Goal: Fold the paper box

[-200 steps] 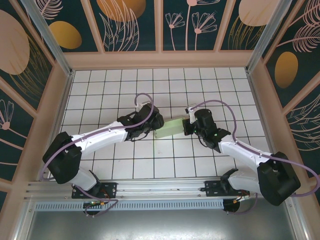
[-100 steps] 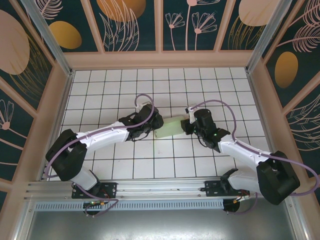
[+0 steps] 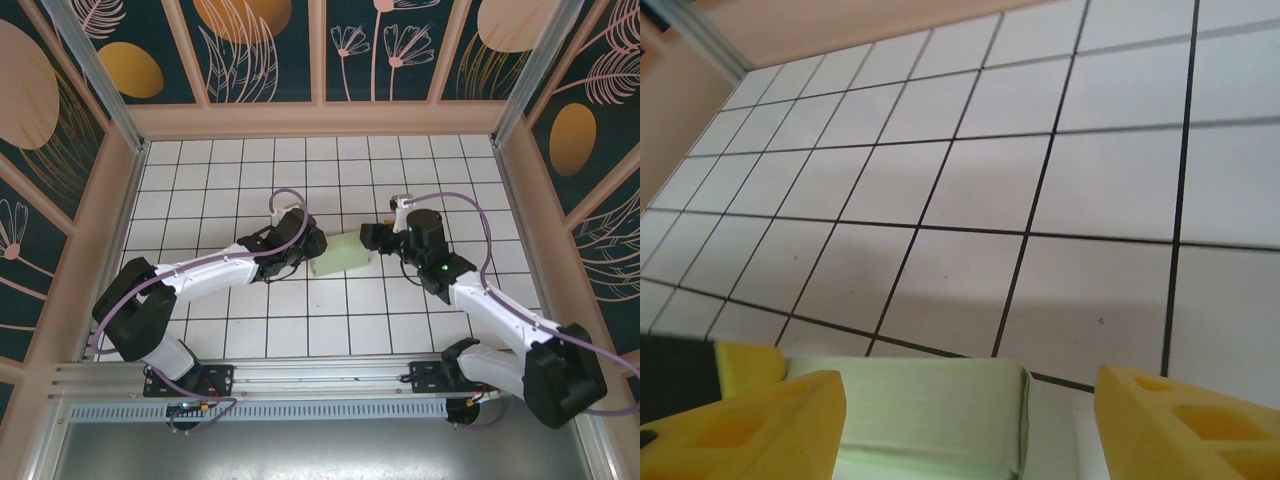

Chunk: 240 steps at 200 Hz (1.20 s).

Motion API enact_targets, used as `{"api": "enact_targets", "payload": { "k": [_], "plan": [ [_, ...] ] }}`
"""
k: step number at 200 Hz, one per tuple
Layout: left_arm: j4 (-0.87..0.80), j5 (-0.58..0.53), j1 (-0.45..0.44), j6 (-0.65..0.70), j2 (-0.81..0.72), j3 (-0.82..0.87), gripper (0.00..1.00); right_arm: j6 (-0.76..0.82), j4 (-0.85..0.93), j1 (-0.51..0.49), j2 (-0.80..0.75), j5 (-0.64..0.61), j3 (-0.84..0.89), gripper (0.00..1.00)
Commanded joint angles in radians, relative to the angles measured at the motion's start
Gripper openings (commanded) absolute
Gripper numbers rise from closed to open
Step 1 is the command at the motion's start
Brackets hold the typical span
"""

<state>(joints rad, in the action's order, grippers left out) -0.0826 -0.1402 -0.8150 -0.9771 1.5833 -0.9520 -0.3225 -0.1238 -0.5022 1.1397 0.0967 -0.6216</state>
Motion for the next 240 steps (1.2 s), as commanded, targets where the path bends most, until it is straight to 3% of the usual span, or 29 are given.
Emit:
{"api": "enact_targets", "payload": {
  "k": [1,50,85,120,154,198,215,240],
  "plan": [
    [-0.117,0.031,-0.002,0.021,0.044,0.057,0.37,-0.143,0.049,0.011,0.072,-0.004,-0.054,0.65],
    [-0.052,0.047,-0.002,0.066,0.022,0.110,0.37,-0.173,-0.037,0.027,0.151,0.056,0.056,0.51],
    [0.019,0.051,-0.002,0.066,-0.022,0.162,0.55,-0.179,-0.066,0.030,0.161,0.061,0.104,0.35],
    [0.030,0.054,-0.003,0.050,-0.033,0.142,0.74,-0.172,-0.058,0.031,0.160,0.041,0.113,0.32],
    [0.039,0.072,-0.001,0.035,-0.064,0.148,0.69,-0.167,-0.044,0.031,0.175,0.035,0.099,0.32],
    [0.070,0.080,0.002,0.036,-0.125,0.173,0.85,-0.162,-0.028,0.031,0.196,0.008,0.089,0.32],
    [0.092,0.105,0.004,0.033,-0.127,0.201,0.83,-0.161,-0.029,0.030,0.198,0.009,0.086,0.32],
    [0.121,0.135,0.010,0.012,-0.109,0.233,0.61,-0.159,-0.038,0.031,0.198,0.024,0.084,0.32]
  ]
}}
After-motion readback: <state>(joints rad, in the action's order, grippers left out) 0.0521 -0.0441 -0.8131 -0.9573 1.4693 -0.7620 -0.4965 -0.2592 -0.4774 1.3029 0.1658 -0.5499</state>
